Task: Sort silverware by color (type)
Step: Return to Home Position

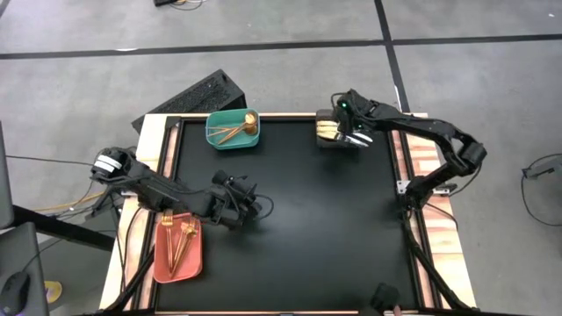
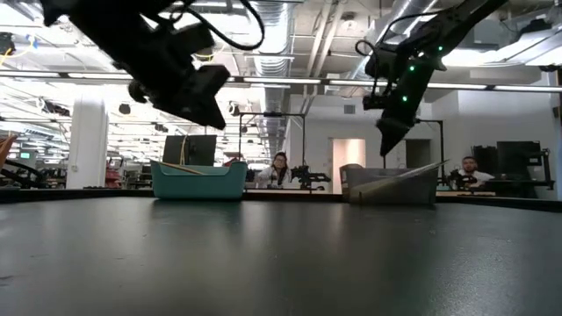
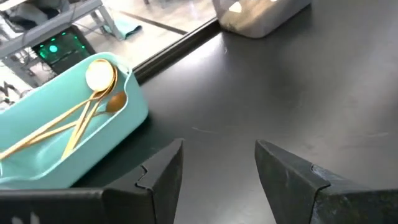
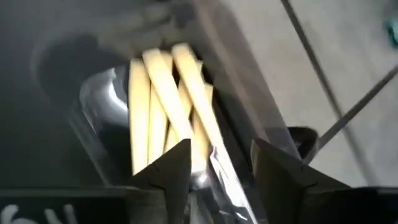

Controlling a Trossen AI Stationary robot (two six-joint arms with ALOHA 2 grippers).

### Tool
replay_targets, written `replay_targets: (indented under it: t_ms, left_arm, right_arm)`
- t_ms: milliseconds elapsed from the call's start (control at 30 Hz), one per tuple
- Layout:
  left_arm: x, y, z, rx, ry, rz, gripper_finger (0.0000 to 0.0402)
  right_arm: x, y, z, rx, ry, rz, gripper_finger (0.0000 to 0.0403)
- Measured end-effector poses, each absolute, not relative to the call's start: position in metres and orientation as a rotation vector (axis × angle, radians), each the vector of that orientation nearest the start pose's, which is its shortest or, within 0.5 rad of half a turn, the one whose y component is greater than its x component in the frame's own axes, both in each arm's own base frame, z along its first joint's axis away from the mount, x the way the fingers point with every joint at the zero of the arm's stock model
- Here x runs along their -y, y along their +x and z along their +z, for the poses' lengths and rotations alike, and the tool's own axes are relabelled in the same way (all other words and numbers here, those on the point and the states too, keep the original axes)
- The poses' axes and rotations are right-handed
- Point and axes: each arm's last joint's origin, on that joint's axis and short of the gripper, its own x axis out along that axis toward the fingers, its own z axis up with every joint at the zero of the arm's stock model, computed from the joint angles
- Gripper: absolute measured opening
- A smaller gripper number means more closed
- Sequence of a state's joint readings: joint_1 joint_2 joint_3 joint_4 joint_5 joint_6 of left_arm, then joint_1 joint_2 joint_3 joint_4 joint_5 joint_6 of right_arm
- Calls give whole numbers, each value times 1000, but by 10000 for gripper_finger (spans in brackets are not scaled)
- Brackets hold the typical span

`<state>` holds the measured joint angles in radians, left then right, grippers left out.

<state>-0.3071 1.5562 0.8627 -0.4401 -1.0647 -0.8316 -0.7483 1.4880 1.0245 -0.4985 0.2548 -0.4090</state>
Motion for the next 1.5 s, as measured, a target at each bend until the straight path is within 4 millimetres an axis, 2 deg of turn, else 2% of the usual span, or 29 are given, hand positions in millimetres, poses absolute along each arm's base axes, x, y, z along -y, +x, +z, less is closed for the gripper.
replay_targets:
  t_ms: [67,167,300,500,700,900,1033,1200,1267,1367,1467,1500]
  left_arm:
    - [52,276,182,-572,1,935,187]
    - [41,281,176,-598,-18,885,187]
    - [36,285,169,-538,-30,821,187]
    - [37,290,168,-439,11,662,187]
    - [31,301,181,-301,-18,396,187]
    - [35,300,198,-206,-5,364,187]
    - [45,285,223,-171,42,343,187]
    - [51,255,251,-185,105,370,175]
    - [52,247,257,-193,95,335,151]
    - [54,244,256,-196,67,248,93]
    - [56,245,243,-180,52,166,23]
    - [56,245,237,-169,46,150,12]
  right_arm:
    - [205,216,236,-1062,6,-758,193]
    - [189,220,236,-902,147,-665,196]
    - [150,230,233,-671,153,-527,184]
    - [84,230,231,-345,155,-342,158]
    - [30,228,228,-191,157,-118,137]
    - [-15,229,240,-75,156,85,120]
    - [-30,221,252,-3,144,149,113]
    - [-35,204,267,57,82,96,107]
    - [-36,196,271,52,62,87,99]
    - [-38,189,272,28,54,99,74]
    - [-44,186,272,19,53,121,33]
    - [-47,185,271,17,49,124,18]
